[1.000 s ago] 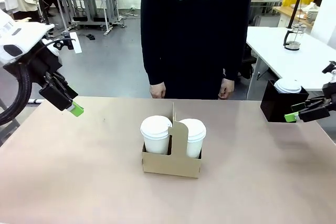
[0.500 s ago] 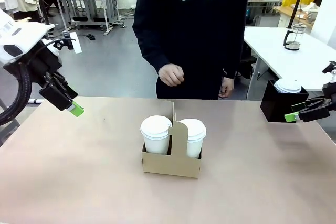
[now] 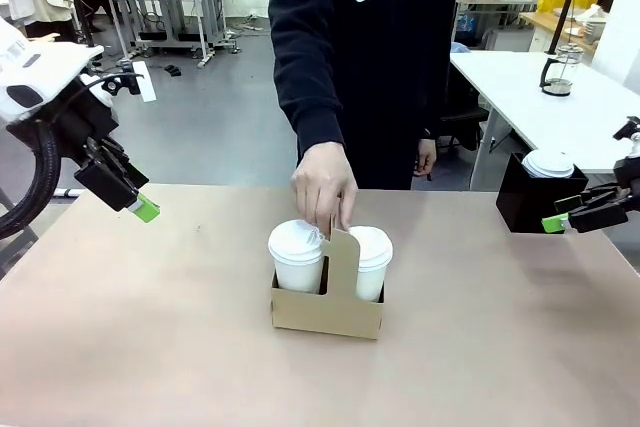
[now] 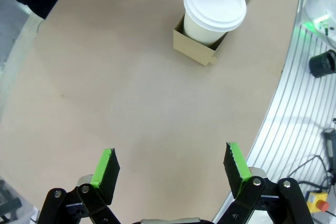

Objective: Pour a drink into a cup and package it in a carrier.
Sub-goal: Insert the held 600 ml Paper Cup into the Cup Carrier.

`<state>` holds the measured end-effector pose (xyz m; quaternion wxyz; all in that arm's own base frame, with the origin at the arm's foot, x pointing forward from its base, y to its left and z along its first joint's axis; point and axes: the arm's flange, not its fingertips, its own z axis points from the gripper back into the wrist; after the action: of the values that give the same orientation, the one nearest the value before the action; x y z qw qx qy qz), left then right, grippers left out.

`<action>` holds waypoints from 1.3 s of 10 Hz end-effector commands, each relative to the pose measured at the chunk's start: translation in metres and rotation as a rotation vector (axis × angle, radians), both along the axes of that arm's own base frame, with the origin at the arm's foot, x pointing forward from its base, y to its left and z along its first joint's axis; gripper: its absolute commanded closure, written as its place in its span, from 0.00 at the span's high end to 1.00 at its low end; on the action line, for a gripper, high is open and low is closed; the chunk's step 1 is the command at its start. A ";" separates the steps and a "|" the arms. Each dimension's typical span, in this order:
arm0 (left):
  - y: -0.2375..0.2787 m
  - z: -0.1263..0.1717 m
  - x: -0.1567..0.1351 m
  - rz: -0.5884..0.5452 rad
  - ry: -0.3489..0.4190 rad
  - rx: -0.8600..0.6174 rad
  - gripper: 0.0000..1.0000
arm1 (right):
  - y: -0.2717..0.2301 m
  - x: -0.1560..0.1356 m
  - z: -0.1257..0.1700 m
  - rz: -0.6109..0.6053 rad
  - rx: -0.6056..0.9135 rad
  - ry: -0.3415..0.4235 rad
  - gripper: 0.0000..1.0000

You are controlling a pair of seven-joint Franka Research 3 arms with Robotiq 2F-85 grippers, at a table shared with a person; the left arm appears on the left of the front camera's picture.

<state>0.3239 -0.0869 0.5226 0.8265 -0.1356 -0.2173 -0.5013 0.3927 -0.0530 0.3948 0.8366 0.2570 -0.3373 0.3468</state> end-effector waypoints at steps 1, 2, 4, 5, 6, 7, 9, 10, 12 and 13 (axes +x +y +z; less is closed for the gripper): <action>0.002 0.000 0.000 -0.011 -0.003 -0.005 1.00 | -0.001 0.000 0.001 -0.004 -0.011 -0.001 1.00; 0.002 0.000 0.000 -0.011 -0.003 -0.005 1.00 | -0.001 0.000 0.001 -0.004 -0.011 -0.001 1.00; 0.002 0.000 0.000 -0.011 -0.003 -0.005 1.00 | -0.001 0.000 0.001 -0.004 -0.011 -0.001 1.00; 0.002 0.000 0.000 -0.011 -0.003 -0.005 1.00 | -0.001 0.000 0.001 -0.004 -0.011 -0.001 1.00; 0.002 0.000 0.000 -0.011 -0.003 -0.005 1.00 | -0.001 0.000 0.001 -0.004 -0.011 -0.001 1.00; 0.002 0.000 0.000 -0.011 -0.003 -0.005 1.00 | -0.001 0.000 0.001 -0.004 -0.011 -0.001 1.00; 0.002 0.000 0.000 -0.011 -0.003 -0.005 1.00 | -0.001 0.000 0.001 -0.004 -0.011 -0.001 1.00; 0.002 0.000 0.000 -0.011 -0.003 -0.005 1.00 | -0.001 0.000 0.001 -0.004 -0.011 -0.001 1.00; 0.002 0.000 0.000 -0.011 -0.003 -0.005 1.00 | -0.001 0.000 0.001 -0.004 -0.011 -0.001 1.00; 0.002 0.000 0.000 -0.011 -0.003 -0.005 1.00 | -0.001 0.000 0.001 -0.004 -0.011 -0.001 1.00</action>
<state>0.3239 -0.0869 0.5226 0.8265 -0.1356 -0.2173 -0.5013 0.3929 -0.0528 0.3949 0.8366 0.2565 -0.3376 0.3469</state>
